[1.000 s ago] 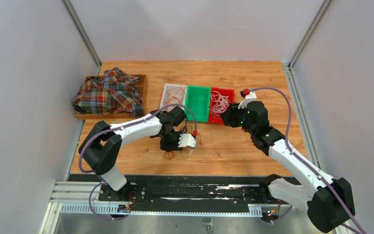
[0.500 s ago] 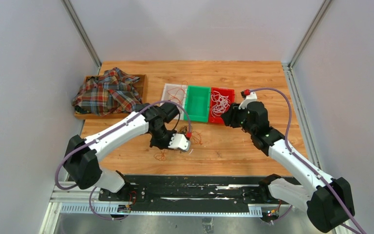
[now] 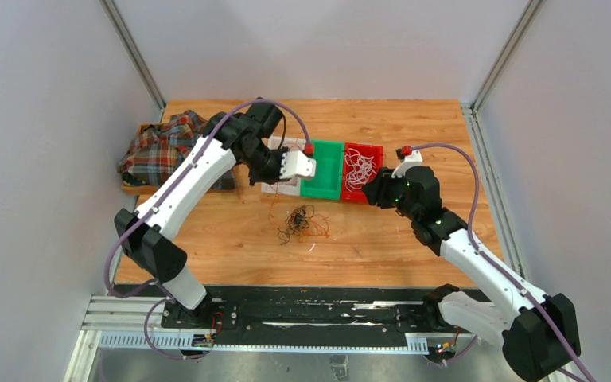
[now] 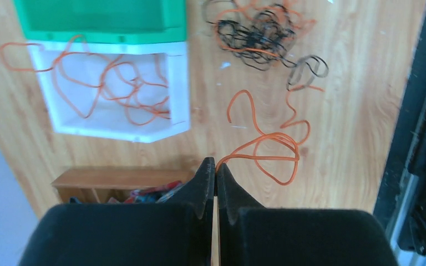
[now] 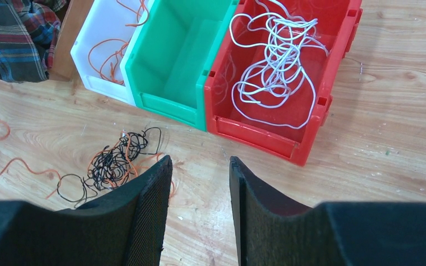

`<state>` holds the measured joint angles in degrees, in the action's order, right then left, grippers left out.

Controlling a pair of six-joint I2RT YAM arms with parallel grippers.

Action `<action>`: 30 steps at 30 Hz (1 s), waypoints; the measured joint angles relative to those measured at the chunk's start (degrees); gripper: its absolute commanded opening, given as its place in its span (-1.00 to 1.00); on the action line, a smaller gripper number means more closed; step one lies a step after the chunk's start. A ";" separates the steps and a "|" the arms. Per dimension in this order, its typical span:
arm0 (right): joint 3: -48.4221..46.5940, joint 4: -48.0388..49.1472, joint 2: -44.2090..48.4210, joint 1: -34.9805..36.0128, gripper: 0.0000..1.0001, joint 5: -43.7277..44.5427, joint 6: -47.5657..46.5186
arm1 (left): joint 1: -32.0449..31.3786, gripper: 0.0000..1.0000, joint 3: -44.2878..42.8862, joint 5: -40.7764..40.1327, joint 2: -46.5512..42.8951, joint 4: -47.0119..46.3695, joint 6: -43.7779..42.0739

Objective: Untangle the cables

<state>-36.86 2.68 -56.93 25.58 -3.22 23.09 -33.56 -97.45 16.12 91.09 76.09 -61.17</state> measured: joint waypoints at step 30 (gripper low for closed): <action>-8.55 41.59 -35.93 24.06 -0.11 -17.40 -7.13 | 0.79 -0.99 -12.35 15.21 -3.58 -0.92 17.75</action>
<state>-45.41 44.27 -92.86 49.65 -20.62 15.97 -32.77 -109.80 31.33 87.50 75.18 -43.42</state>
